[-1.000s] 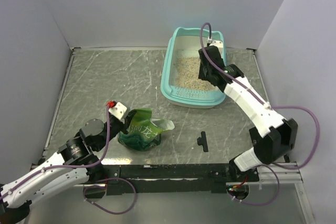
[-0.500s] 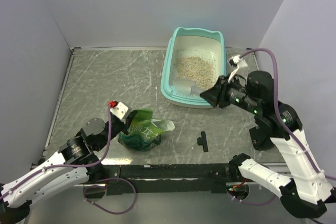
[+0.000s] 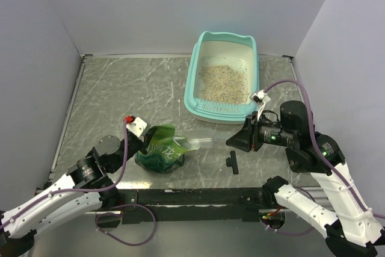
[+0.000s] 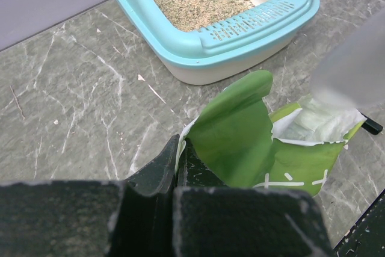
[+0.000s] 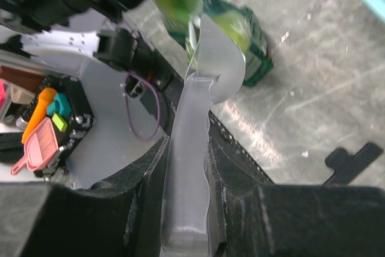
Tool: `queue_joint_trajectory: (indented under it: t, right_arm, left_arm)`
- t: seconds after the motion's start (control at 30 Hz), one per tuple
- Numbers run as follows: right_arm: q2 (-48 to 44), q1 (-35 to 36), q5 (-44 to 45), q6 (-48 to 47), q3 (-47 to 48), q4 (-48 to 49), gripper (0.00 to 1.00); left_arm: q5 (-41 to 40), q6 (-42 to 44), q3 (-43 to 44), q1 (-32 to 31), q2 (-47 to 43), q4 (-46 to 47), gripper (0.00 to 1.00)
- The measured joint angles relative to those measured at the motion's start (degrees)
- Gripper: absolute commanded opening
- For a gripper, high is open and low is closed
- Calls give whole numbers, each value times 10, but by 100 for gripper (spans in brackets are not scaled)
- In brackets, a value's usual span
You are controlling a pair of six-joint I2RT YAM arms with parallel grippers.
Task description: Fill the litter box with clean litter
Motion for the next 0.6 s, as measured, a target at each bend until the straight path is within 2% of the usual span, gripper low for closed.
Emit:
queue_joint_trajectory:
  t: [0.37,0.6]
  right_arm:
    - [-16,1,-3,9,-64,1,0]
    - [-5,16,-6,24,-96,40,0]
  left_arm:
    - [0,0,0,0,0,0,1]
    - [1,0,0,0,0,0,1]
